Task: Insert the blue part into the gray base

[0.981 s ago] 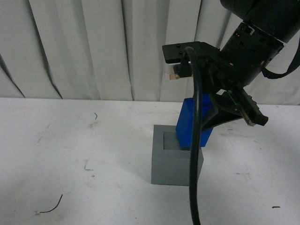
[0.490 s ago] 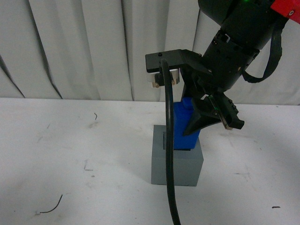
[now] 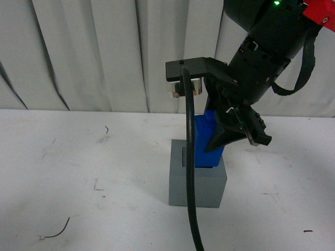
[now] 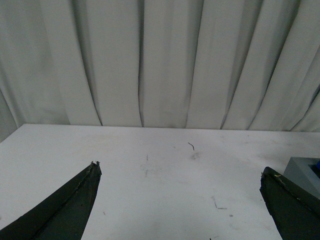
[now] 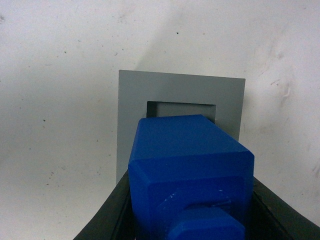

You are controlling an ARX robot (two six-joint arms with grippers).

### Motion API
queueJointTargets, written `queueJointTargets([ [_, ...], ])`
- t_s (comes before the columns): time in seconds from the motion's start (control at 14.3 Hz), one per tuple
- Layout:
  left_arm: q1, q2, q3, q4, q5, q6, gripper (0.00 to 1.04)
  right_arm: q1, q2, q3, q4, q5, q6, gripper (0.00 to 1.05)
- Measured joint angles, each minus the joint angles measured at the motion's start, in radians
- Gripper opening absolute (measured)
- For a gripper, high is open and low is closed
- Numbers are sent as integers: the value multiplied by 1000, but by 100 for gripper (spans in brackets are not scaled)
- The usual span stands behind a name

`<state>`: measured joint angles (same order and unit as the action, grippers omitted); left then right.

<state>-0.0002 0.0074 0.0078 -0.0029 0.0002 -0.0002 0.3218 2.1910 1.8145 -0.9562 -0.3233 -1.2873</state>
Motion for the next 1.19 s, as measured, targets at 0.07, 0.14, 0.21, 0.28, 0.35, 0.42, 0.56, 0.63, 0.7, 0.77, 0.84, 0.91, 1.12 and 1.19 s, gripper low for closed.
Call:
queueJointTargets([
  [0.07,0,0,0,0,0,0,98,3,0,0,-8,-6,5,47],
  [0.14,0,0,0,0,0,0,98,6,0,0,-13,-6,6,47],
  [0.21,0,0,0,0,0,0,98,7,0,0,-13,-6,9,47],
  [0.28,0,0,0,0,0,0,98,7,0,0,-13,-6,9,47],
  [0.35,0,0,0,0,0,0,98,6,0,0,-13,-6,10,47],
  [0.42,0,0,0,0,0,0,98,6,0,0,-11,-5,12,47],
  [0.56,0,0,0,0,0,0,98,5,0,-1,-1,-2,13,47],
  [0.63,0,0,0,0,0,0,98,5,0,-2,14,-2,16,47],
  [0.7,0,0,0,0,0,0,98,5,6,2,7,-13,28,47],
  [0.77,0,0,0,0,0,0,98,4,14,13,0,-18,36,47],
  [0.84,0,0,0,0,0,0,98,3,15,17,-1,-22,42,47],
  [0.91,0,0,0,0,0,0,98,3,19,24,-6,-22,46,47],
  [1.12,0,0,0,0,0,0,98,8,47,35,-4,3,58,47],
  [1.19,0,0,0,0,0,0,98,11,56,35,-2,4,62,47],
])
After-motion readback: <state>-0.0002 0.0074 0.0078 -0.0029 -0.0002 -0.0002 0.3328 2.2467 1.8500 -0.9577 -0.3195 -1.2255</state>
